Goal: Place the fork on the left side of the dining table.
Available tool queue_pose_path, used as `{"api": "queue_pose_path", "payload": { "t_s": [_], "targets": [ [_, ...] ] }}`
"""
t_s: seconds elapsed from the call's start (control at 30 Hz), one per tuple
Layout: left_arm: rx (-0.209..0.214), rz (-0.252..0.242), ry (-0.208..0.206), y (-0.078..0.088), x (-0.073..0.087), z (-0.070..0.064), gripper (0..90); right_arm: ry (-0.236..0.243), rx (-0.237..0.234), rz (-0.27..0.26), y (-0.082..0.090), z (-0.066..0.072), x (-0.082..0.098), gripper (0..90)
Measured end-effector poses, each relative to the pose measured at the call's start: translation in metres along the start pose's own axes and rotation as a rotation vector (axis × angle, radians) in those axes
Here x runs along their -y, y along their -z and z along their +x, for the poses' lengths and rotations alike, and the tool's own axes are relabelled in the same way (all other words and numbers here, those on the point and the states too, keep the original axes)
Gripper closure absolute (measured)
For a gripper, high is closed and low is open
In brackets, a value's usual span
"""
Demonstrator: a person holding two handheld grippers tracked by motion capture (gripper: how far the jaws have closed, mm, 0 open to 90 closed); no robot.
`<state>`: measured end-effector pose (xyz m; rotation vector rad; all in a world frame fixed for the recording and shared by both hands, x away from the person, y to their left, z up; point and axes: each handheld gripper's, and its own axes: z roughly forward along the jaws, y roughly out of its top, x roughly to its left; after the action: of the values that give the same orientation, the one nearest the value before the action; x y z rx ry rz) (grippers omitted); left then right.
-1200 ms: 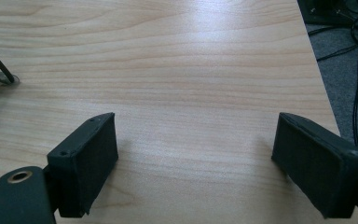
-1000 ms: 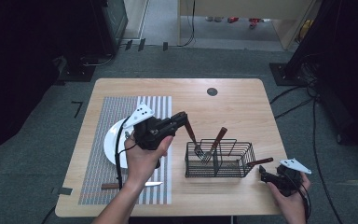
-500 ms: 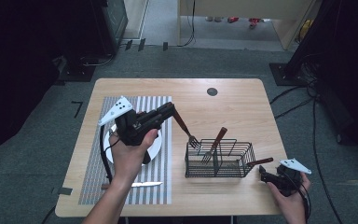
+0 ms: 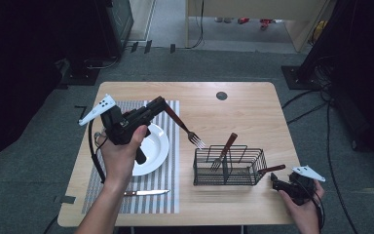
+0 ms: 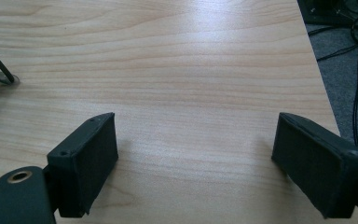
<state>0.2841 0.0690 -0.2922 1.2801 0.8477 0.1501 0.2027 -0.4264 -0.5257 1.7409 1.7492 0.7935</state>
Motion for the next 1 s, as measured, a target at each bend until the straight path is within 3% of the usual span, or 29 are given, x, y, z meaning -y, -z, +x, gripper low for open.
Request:
{"api": "queue_pose_path", "payload": {
  "t_s": [0.4, 0.6, 0.7, 1.0],
  "targets": [
    [-0.078, -0.053, 0.032, 0.013, -0.003, 0.032, 82.7, 0.000, 0.000, 0.001, 0.000, 0.000, 0.000, 13.6],
    [-0.093, -0.065, 0.056, 0.014, -0.001, 0.045, 82.7, 0.001, 0.000, 0.000, 0.000, 0.000, 0.000, 13.6],
    [-0.119, -0.085, 0.050, 0.016, 0.000, 0.056, 82.7, -0.001, 0.000, 0.001, 0.000, 0.000, 0.000, 13.5],
    [-0.179, -0.138, 0.128, 0.021, 0.010, 0.098, 82.7, 0.000, 0.000, 0.001, 0.000, 0.000, 0.000, 13.5]
  ]
}}
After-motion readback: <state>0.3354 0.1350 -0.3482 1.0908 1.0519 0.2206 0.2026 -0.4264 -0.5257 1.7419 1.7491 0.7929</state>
